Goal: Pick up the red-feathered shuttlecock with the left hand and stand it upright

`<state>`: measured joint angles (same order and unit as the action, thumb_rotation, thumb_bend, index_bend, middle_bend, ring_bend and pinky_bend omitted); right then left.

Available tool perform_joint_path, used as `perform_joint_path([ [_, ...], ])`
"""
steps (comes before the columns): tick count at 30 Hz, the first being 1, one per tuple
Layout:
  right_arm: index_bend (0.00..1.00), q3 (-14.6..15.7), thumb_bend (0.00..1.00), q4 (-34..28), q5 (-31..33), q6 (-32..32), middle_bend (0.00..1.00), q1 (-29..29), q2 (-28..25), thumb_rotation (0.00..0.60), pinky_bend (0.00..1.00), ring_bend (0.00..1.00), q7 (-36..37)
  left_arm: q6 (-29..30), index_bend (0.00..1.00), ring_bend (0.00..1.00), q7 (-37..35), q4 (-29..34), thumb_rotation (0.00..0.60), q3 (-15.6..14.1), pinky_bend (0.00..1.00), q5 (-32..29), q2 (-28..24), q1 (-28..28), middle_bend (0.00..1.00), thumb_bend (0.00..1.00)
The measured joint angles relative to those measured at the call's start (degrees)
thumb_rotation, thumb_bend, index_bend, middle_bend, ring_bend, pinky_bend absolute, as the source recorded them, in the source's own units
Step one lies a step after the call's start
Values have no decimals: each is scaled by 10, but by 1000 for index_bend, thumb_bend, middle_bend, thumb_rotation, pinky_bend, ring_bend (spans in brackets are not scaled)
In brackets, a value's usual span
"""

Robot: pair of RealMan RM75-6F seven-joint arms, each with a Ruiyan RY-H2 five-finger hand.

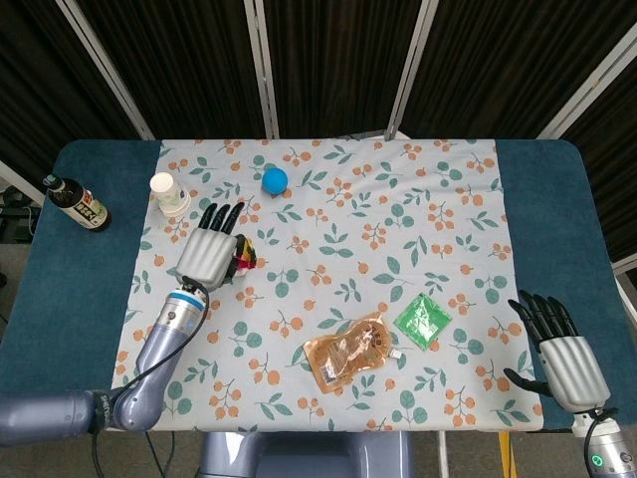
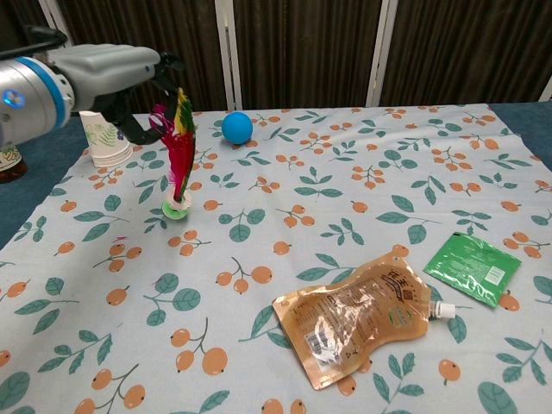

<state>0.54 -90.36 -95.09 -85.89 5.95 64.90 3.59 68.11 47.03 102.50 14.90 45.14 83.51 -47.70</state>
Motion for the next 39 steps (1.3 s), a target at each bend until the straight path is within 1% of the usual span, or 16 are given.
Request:
perform_joint_path([
  [7,85,0,44,1,-1,2,0,1,4,600,0,0,-9,10,628,0,-66,63,600,-9,0,43,-70,38,11,502],
  [10,85,0,45,1,-1,2,0,2,6,600,0,0,-12,14,628,0,-84,79,600,-17,0,57,-87,52,12,502],
  [14,85,0,45,1,-2,4,0,3,7,600,0,0,-13,16,628,0,-106,88,600,-26,0,65,-98,65,13,500],
  [19,85,0,45,0,-2,6,0,4,7,600,0,0,-12,13,629,0,-129,83,600,-42,0,71,-99,78,13,501],
  [30,85,1,44,1,-3,8,0,6,8,600,0,0,-10,12,629,0,-144,72,600,-51,0,83,-82,82,13,501],
  [39,85,1,44,1,-3,7,0,6,8,600,0,0,-11,14,627,0,-158,53,600,-58,0,101,-52,84,14,501],
])
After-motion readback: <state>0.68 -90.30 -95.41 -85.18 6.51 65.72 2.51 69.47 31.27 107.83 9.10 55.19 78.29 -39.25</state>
